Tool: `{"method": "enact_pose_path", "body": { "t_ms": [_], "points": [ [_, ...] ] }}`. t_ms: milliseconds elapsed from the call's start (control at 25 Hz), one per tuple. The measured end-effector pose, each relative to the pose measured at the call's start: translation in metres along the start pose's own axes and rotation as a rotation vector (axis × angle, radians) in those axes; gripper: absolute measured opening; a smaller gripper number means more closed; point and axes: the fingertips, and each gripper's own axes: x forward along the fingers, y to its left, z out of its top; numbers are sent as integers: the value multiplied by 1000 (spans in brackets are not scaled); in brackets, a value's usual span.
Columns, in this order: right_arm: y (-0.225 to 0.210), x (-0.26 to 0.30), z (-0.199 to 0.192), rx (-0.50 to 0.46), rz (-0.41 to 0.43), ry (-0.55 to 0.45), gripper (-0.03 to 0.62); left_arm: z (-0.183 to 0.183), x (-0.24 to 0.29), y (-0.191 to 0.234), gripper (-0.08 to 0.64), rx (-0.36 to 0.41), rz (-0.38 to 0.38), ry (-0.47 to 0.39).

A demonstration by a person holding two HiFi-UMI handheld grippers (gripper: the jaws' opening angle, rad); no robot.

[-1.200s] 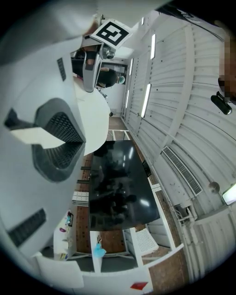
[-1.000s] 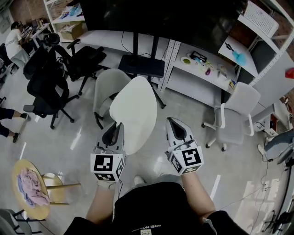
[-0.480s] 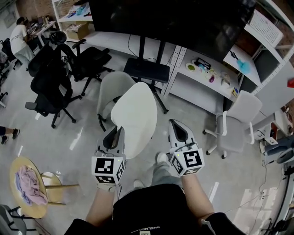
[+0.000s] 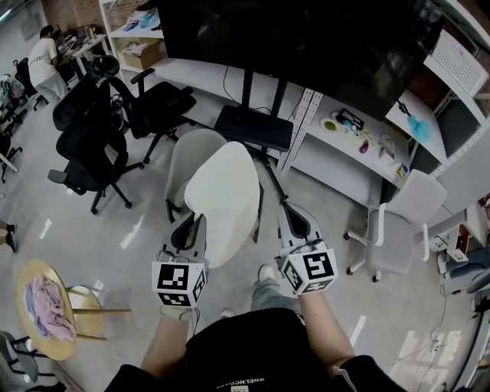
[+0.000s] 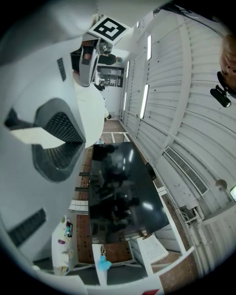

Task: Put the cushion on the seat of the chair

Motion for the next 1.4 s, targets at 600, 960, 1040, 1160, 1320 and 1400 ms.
{"method": "enact_pose_path", "body": {
  "t_ms": [600, 960, 1040, 1160, 1320, 1400],
  "points": [
    [-82, 94, -8, 36, 142, 37, 6, 0, 93, 5, 57, -17, 145, 81],
    [-115, 141, -16, 43, 266, 67, 6, -5, 128, 12, 57, -59, 295, 119],
    [-121, 148, -18, 43, 293, 71, 6, -7, 134, 11, 57, -66, 329, 131],
    [-130, 156, -24, 46, 326, 79, 6, -13, 140, 10, 57, -81, 371, 148],
    [-143, 164, -32, 65, 350, 96, 6, -21, 147, 10, 58, -101, 414, 169],
    [-145, 166, -37, 70, 360, 106, 7, -27, 149, 10, 58, -115, 428, 179]
  ]
}}
